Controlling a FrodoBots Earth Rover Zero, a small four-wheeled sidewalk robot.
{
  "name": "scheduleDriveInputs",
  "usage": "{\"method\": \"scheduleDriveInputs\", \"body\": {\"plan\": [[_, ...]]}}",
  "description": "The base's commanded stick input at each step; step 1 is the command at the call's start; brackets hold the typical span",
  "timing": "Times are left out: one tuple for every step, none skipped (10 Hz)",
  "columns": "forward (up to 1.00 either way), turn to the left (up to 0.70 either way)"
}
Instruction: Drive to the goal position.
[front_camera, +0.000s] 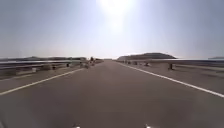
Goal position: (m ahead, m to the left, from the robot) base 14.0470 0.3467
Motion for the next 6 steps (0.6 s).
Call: {"method": "scheduleDriveInputs", "body": {"plan": [[0.70, 0.00], [0.70, 0.00], [0.70, 0.00], [0.70, 0.00], [0.70, 0.00], [0.70, 0.00]]}}
